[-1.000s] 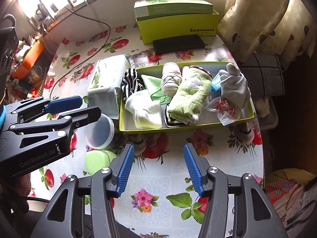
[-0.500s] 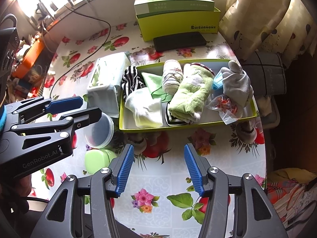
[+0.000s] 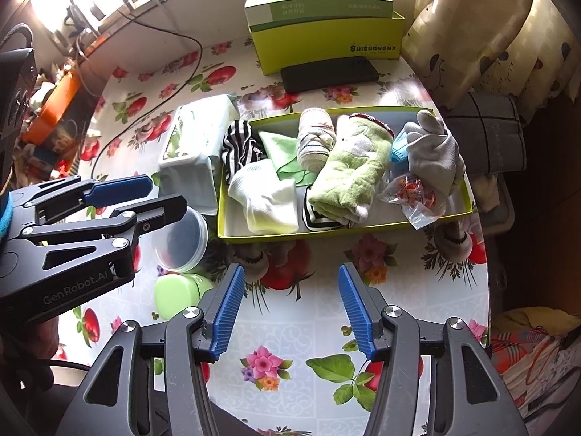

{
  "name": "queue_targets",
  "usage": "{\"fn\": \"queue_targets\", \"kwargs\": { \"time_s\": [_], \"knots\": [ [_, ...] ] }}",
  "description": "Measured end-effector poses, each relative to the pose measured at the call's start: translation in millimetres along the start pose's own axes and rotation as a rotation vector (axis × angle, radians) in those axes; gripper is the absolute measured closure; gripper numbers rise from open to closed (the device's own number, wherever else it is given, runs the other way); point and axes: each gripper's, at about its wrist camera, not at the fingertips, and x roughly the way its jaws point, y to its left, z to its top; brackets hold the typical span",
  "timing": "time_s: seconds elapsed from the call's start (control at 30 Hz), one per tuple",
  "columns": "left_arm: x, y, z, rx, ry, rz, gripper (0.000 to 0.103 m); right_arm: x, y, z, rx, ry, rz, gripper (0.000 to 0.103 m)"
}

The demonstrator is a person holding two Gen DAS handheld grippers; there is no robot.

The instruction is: Organize soft objects

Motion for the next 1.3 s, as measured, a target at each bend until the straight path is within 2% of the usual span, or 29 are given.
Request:
{"fn": "queue_targets", "kwargs": {
  "time_s": [1.3],
  "knots": [
    [0.9, -4.4, -0.3, 0.033, -0.013, 0.000, 0.057, 1.1, -0.8, -1.4, -0.003, -0.003, 0.009, 0.047]
  ]
}}
